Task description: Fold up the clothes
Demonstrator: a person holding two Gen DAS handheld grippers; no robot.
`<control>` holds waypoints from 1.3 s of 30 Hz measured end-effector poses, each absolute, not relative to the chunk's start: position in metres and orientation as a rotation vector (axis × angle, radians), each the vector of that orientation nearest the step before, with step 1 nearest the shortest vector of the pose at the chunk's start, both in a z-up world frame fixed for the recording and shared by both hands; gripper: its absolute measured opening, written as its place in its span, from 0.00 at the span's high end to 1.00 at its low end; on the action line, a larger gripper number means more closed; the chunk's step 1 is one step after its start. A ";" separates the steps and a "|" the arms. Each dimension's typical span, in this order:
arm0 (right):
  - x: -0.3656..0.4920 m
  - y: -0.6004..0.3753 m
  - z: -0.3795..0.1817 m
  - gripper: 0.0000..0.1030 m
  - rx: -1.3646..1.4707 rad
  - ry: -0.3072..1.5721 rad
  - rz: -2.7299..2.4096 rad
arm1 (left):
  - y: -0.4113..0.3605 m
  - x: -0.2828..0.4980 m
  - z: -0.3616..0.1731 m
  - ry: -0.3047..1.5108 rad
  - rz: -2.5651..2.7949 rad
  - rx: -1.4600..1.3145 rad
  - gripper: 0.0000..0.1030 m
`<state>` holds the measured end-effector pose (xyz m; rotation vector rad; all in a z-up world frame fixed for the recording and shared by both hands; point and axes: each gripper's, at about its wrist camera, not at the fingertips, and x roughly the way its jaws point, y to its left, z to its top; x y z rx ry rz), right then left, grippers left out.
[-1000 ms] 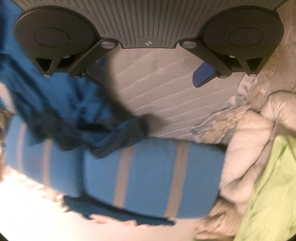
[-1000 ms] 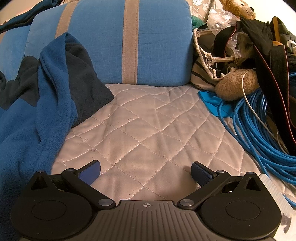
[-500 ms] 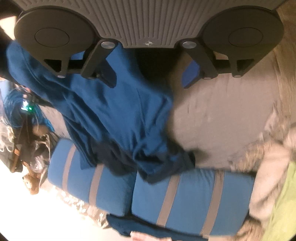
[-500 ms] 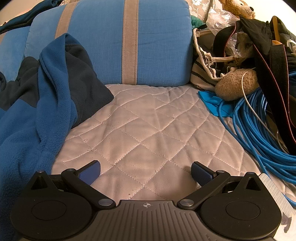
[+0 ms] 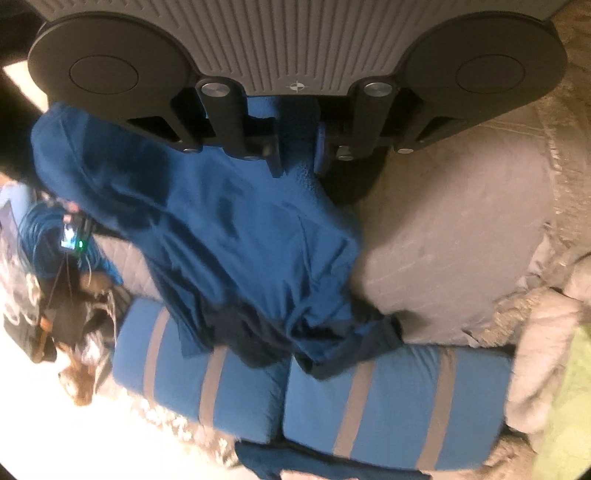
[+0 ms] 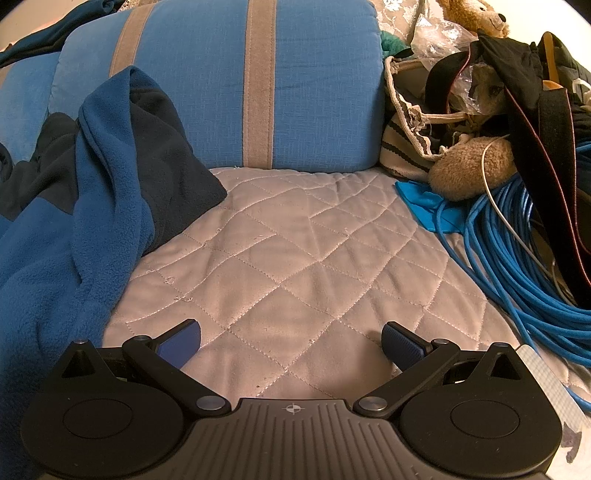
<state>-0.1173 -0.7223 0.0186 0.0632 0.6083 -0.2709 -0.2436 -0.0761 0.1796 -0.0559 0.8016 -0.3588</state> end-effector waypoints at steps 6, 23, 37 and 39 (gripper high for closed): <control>-0.117 -0.722 0.019 0.00 0.063 0.608 -0.272 | -0.042 -0.259 0.197 0.758 -0.239 -0.081 0.84; -0.117 -0.720 0.018 0.00 0.053 0.607 -0.278 | -0.015 -0.258 0.190 0.726 -0.026 -0.082 0.42; -0.117 -0.721 0.018 0.00 0.056 0.605 -0.277 | -0.113 -0.198 0.211 0.495 -0.181 0.011 0.22; -0.117 -0.721 0.018 0.00 0.056 0.604 -0.277 | -0.127 -0.187 0.199 0.500 -0.199 0.029 0.20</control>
